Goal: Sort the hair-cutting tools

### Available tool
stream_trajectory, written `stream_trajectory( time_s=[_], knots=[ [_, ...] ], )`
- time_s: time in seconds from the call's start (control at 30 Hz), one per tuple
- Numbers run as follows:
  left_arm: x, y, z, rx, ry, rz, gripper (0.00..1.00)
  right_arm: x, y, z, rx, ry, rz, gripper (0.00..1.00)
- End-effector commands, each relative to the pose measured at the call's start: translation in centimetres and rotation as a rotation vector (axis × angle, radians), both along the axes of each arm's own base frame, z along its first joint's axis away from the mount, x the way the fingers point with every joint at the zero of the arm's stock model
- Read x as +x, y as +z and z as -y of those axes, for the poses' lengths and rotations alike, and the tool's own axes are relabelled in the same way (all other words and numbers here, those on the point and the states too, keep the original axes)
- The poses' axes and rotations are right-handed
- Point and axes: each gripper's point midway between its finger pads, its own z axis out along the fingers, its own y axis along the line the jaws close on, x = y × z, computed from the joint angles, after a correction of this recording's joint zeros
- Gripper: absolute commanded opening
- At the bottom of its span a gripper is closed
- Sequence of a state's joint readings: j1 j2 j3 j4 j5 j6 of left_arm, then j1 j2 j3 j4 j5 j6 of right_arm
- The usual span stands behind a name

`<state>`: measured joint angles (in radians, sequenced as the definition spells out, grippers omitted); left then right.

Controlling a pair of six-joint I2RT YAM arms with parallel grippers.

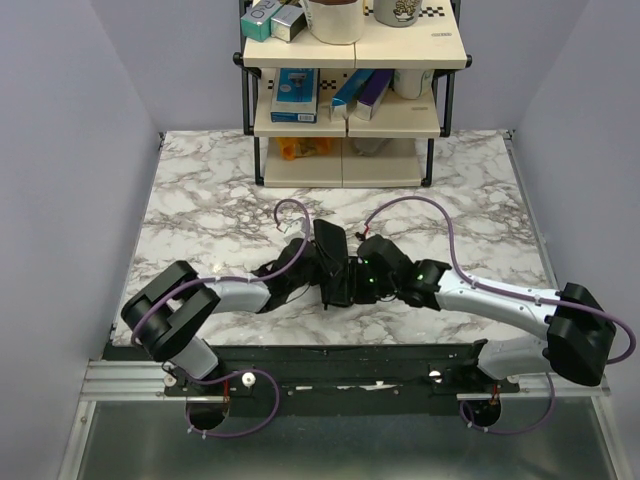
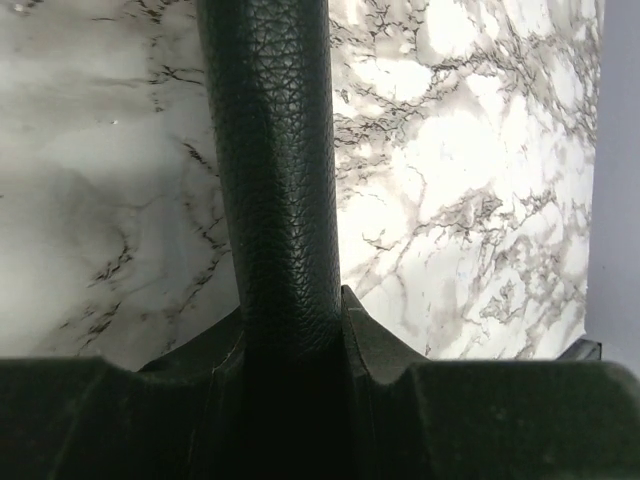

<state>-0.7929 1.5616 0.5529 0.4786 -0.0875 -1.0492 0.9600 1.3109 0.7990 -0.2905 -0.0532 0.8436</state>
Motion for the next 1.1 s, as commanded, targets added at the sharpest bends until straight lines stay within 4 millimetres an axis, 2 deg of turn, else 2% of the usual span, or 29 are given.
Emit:
stream_trajectory(
  time_s=[0.0, 0.17, 0.5, 0.87, 1.07],
  knots=[
    [0.9, 1.9, -2.2, 0.062, 0.119, 0.095, 0.0, -1.1, 1.2, -2.6, 0.113, -0.032, -0.07, 0.47],
    [0.8, 3.1, -3.1, 0.064, 0.144, 0.129, 0.0, -1.9, 1.3, -3.7, 0.135, -0.039, -0.097, 0.47],
    [0.4, 3.8, -4.1, 0.049, 0.165, 0.149, 0.0, -3.1, 0.3, -5.8, 0.15, -0.028, -0.122, 0.43],
    [-0.1, 4.0, -4.8, 0.034, 0.174, 0.159, 0.0, -2.2, 0.0, -6.5, 0.165, -0.051, -0.077, 0.41],
    [-0.4, 4.0, -4.9, 0.03, 0.168, 0.161, 0.0, -2.4, -0.6, -6.8, 0.175, -0.045, -0.089, 0.41]
  ],
)
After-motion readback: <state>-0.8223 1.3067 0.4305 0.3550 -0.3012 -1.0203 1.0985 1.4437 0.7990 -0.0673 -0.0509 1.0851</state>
